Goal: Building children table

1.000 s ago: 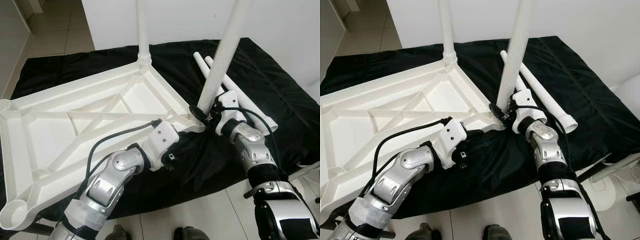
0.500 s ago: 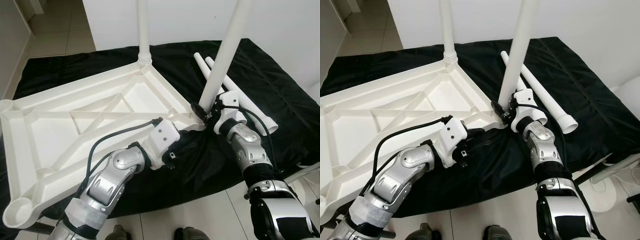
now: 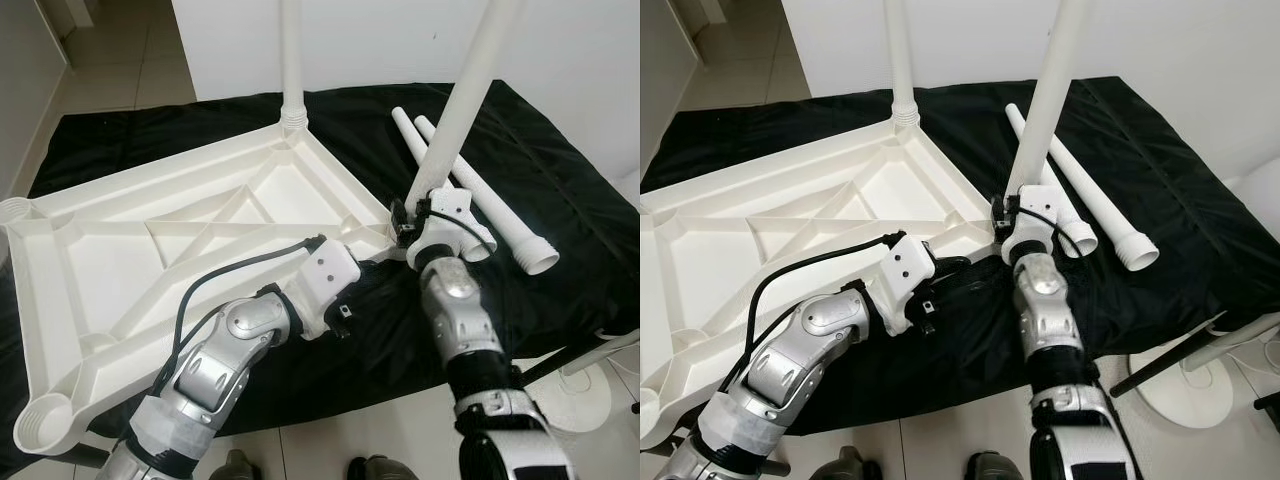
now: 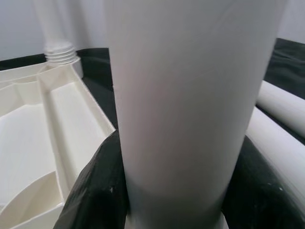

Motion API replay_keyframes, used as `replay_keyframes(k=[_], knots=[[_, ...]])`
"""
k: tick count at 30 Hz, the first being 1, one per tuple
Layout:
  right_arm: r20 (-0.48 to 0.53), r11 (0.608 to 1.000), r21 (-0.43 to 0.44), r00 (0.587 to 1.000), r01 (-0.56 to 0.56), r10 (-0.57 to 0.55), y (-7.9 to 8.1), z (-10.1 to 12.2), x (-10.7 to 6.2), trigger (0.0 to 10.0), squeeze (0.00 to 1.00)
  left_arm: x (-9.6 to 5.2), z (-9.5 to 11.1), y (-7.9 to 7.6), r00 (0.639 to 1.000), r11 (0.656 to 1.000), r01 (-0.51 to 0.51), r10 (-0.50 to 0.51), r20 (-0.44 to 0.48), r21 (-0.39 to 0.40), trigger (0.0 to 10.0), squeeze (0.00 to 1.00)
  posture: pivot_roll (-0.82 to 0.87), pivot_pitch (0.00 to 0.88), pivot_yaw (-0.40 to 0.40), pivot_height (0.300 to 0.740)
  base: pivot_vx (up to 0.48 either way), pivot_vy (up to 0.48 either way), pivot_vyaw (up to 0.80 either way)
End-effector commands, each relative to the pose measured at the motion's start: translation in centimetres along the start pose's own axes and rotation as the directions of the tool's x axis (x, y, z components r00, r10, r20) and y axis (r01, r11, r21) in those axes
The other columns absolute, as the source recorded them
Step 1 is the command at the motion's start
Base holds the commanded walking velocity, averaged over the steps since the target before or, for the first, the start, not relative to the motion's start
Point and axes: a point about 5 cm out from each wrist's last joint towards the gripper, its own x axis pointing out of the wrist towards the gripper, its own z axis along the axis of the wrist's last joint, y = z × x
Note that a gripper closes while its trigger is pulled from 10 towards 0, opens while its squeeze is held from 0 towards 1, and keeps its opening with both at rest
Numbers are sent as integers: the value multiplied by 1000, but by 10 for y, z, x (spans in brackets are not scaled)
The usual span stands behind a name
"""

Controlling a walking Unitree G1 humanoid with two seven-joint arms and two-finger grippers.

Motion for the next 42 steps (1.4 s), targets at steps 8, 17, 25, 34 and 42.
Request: replay_keyframes(k=[8,17,25,34,42], knots=[[-75,997,1,994,83,-83,5,-16,-14,10000,0,2,0,-6,999,999,53,-53,4,-12,10000,0,-85,59,15,740,0,0,0],[-33,999,27,999,24,-23,-2,-9,-16,10000,1000,2,0,-7,999,998,54,-54,6,-12,10000,0,-82,54,9,740,0,0,0],[-19,998,15,998,-55,55,-13,-7,-19,10000,0,2,0,-8,999,998,53,-53,5,-15,10000,0,-83,59,7,740,0,0,0],[22,997,23,997,-77,76,-15,-9,-38,10000,0,1,0,-7,999,999,45,-45,5,-14,10000,0,-80,61,4,740,0,0,0],[8,992,52,993,-118,118,-1,-20,-67,10000,0,0,1,-5,999,999,37,-37,4,-12,10000,0,-77,72,6,740,0,0,0]])
